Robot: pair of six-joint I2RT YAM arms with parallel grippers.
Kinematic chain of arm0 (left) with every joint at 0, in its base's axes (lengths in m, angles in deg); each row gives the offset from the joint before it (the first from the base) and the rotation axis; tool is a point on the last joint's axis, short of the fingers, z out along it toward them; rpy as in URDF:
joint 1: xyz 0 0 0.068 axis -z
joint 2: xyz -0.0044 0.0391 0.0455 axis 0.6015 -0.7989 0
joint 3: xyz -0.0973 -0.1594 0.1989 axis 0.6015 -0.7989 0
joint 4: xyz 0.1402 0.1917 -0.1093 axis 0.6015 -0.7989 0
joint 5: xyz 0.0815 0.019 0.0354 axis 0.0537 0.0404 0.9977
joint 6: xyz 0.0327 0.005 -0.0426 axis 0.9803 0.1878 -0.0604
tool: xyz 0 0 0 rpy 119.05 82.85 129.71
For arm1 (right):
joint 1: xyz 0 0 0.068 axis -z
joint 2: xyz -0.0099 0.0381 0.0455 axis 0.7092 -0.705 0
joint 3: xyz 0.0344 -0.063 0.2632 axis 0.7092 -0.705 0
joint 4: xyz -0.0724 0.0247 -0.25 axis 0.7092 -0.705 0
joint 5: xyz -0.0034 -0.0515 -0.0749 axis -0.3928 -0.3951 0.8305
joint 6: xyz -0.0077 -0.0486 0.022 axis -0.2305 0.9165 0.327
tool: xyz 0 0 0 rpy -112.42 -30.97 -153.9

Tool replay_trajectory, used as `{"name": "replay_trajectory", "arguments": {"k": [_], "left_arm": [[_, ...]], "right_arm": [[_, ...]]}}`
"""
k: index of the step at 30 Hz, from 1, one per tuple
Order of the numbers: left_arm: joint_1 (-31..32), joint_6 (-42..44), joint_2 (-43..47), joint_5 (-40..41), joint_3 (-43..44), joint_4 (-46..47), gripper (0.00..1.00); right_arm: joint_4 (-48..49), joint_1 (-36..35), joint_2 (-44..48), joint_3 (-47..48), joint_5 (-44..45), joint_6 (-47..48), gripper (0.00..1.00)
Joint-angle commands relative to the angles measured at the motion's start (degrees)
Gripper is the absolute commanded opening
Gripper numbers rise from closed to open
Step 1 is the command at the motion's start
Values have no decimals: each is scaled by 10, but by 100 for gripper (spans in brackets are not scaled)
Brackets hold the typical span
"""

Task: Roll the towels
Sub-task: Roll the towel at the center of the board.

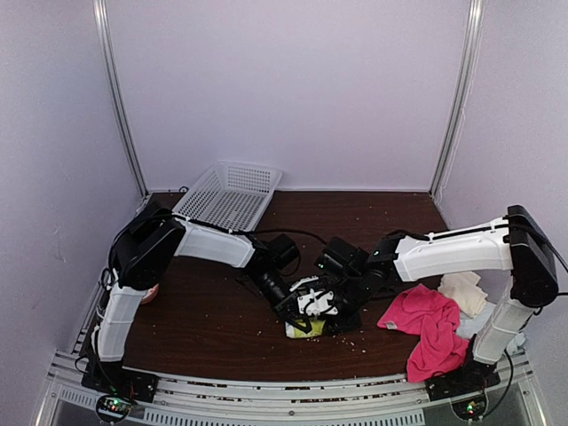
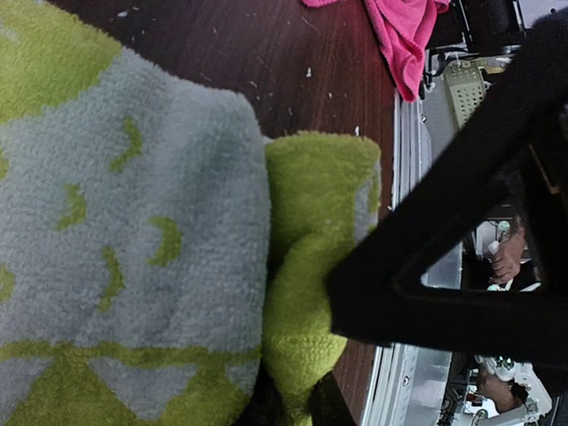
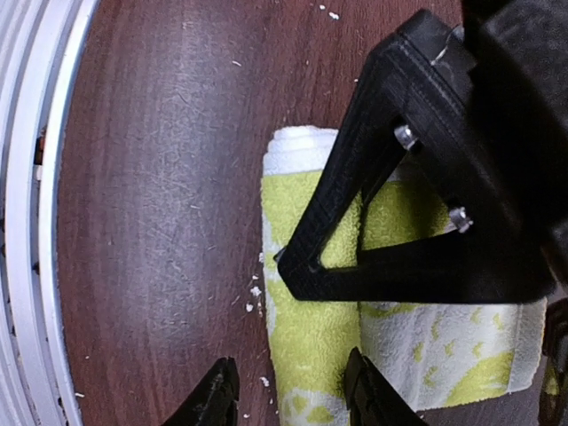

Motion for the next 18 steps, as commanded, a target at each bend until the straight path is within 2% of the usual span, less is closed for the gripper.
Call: {"name": "replay_trajectory", "arguments": {"k": [1,5,10,12,14,18], "left_arm": [[-5,-3,-27,40,3,-17,0],[-5,-2,-28,40,5,-17,0],[-11,-1,-20,37,1,-17,0],[-18,-4,4,52,-11,-5,8],[-30,-23,43,75,-39,27,22],[-64,-48,132,117,-112,86,40]], "right_arm": [[41,1,-32,-6,31,15,42],[52,0,-58,-8,33,20,39],[41,-1,-70,-9,30,29,17],[32,0,-70,-13,28,30,12],[14,0,-69,-15,16,26,8],[-21,1,-59,-19,-33,8,5]]}}
